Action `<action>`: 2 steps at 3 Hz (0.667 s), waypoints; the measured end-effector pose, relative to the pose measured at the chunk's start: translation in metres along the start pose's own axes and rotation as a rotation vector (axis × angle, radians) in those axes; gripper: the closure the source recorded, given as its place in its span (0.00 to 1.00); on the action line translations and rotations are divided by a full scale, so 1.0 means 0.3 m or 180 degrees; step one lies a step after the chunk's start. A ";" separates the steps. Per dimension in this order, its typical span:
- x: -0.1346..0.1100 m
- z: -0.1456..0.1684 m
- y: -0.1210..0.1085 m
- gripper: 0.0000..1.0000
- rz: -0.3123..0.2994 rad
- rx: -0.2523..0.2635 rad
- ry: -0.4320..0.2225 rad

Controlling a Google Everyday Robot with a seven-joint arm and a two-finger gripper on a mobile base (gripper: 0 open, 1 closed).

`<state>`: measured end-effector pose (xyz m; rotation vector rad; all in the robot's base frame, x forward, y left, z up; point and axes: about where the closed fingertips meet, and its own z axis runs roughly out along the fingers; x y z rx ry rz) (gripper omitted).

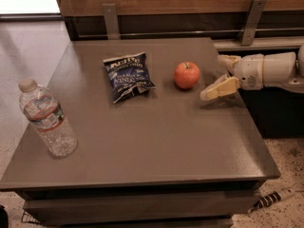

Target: Move apple near water bottle

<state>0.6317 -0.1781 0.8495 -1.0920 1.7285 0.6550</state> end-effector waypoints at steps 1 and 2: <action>0.005 0.084 -0.021 0.00 0.0007 -0.0109 -0.0264; -0.014 0.122 -0.023 0.00 -0.0032 -0.0177 -0.0387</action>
Offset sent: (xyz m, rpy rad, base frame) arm 0.0299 0.0350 -0.0084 0.1517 -0.0716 0.0838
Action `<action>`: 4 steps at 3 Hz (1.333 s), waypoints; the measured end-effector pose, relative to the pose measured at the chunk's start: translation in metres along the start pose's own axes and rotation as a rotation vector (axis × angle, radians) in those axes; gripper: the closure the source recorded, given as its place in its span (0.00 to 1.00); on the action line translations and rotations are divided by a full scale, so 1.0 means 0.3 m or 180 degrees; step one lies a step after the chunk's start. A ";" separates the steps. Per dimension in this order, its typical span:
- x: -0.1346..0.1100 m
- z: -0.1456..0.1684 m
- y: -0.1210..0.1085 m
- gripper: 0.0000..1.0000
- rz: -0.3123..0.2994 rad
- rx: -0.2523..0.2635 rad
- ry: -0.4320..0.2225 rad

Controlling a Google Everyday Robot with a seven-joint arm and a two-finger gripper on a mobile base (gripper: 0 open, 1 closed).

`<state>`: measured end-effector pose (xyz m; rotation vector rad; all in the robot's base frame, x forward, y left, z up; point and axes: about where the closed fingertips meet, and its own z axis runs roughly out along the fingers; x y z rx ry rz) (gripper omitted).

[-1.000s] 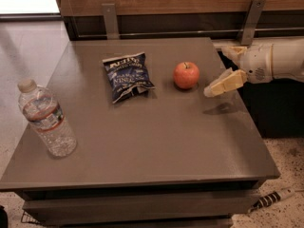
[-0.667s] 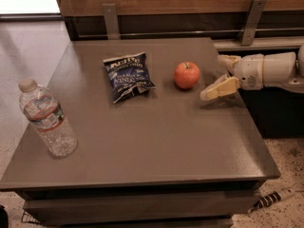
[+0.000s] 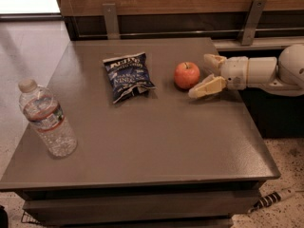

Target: Move apple near water bottle

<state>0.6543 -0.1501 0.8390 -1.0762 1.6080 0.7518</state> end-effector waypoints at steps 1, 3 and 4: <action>-0.007 0.029 0.001 0.00 -0.0014 -0.0053 -0.0130; -0.007 0.075 0.013 0.47 -0.0006 -0.0154 -0.0259; -0.010 0.084 0.016 0.70 -0.0007 -0.0169 -0.0260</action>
Offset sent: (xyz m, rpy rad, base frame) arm 0.0078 0.0246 -0.0087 0.1311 -0.0325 0.0692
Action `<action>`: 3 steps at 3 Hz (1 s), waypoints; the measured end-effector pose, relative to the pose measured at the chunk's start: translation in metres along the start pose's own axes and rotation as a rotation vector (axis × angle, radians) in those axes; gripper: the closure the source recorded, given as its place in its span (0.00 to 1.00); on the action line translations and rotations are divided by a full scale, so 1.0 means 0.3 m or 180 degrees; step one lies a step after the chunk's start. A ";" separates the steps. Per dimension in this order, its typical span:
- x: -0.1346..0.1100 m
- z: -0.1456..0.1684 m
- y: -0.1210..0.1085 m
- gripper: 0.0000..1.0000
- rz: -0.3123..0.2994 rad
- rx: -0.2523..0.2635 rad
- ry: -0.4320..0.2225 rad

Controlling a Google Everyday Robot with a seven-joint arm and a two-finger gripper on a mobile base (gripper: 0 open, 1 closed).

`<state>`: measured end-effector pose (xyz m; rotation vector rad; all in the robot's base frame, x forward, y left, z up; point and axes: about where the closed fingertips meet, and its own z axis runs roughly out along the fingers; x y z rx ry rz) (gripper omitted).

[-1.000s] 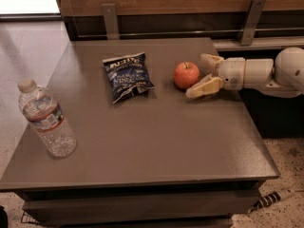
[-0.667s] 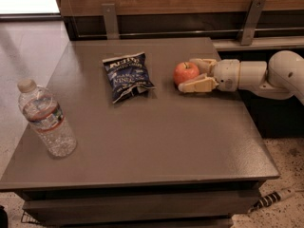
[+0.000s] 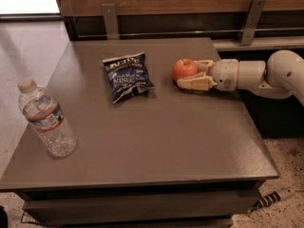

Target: Move apple near water bottle

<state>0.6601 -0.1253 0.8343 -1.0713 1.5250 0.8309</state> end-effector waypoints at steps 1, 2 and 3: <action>-0.002 0.014 0.005 0.99 -0.0001 -0.0022 -0.0003; -0.008 0.018 0.005 1.00 0.0004 -0.0024 0.0014; -0.023 0.021 0.004 1.00 0.0016 -0.0015 0.0064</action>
Offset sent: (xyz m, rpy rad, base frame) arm 0.0001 0.0027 -0.0002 0.0008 0.0006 0.0043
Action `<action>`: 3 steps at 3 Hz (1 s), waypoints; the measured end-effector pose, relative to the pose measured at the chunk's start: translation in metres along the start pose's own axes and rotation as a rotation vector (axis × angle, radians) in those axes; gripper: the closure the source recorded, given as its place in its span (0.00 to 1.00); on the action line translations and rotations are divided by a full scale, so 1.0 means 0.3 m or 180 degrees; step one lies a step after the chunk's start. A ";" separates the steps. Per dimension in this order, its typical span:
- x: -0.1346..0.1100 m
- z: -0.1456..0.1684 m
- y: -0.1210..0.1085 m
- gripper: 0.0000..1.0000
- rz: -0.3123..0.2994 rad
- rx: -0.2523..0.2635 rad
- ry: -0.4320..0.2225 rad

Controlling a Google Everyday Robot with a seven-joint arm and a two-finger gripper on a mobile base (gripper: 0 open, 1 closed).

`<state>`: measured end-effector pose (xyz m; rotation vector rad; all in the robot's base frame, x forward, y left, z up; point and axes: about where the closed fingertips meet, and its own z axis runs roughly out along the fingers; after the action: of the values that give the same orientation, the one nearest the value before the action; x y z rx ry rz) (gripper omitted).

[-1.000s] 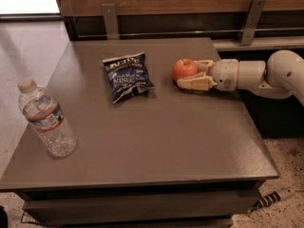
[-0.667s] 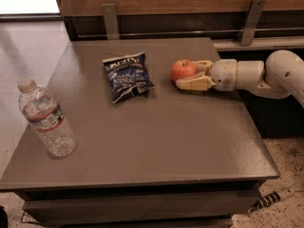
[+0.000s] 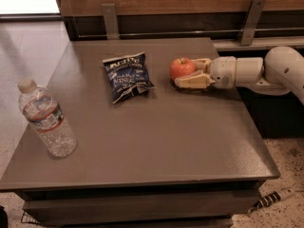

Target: Move apple near water bottle

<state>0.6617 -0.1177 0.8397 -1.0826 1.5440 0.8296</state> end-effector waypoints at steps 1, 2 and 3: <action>-0.073 -0.043 0.053 1.00 -0.0053 0.0072 0.0103; -0.160 -0.062 0.171 1.00 -0.0162 -0.0034 0.0095; -0.241 -0.063 0.318 1.00 -0.0313 -0.0161 0.0073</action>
Offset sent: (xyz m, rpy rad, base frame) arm -0.1030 0.0330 0.0859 -0.0413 -0.0744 0.0934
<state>0.5706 -0.0848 0.9126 -1.1989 1.4832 0.7952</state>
